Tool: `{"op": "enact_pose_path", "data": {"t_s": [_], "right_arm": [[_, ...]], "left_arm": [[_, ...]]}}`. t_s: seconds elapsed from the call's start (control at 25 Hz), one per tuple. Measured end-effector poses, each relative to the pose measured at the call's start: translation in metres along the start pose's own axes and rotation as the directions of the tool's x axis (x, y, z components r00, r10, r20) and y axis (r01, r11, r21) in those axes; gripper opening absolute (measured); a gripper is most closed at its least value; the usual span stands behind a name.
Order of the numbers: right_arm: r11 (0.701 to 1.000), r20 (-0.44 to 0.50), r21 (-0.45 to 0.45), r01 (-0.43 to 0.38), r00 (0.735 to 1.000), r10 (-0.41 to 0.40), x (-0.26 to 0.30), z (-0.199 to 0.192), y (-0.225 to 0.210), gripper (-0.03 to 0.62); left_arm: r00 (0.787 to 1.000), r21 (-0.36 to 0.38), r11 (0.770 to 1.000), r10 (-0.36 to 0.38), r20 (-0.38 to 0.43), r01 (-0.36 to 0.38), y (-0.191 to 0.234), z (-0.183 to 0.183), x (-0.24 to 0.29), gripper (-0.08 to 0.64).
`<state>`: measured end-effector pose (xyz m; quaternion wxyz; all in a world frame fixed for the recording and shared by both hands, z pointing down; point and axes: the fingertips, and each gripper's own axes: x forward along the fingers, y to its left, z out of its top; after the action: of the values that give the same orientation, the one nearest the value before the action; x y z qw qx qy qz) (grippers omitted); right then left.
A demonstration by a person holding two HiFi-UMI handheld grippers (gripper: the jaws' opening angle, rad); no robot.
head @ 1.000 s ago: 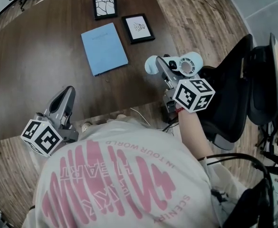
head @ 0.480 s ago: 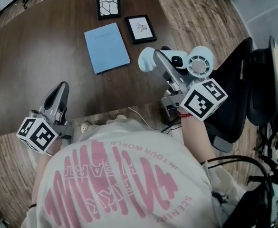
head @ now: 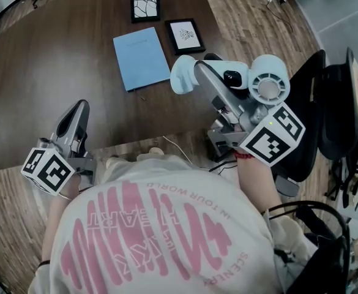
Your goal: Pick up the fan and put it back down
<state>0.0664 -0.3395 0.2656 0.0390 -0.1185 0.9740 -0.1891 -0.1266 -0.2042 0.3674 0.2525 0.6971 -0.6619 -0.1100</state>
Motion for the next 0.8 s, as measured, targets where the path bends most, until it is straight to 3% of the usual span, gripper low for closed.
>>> {"op": "enact_pose_path", "data": {"t_s": [0.4, 0.8], "right_arm": [[0.997, 0.058, 0.002, -0.082, 0.995, 0.082, 0.020, 0.021, 0.062, 0.147], [0.993, 0.119, 0.001, -0.122, 0.986, 0.121, 0.065, 0.032, 0.148, 0.147]], "left_arm": [[0.997, 0.017, 0.998, -0.066, 0.033, 0.065, 0.005, 0.025, -0.023, 0.020], [0.970, 0.098, 0.971, -0.226, 0.090, 0.218, 0.003, 0.110, -0.078, 0.018]]}}
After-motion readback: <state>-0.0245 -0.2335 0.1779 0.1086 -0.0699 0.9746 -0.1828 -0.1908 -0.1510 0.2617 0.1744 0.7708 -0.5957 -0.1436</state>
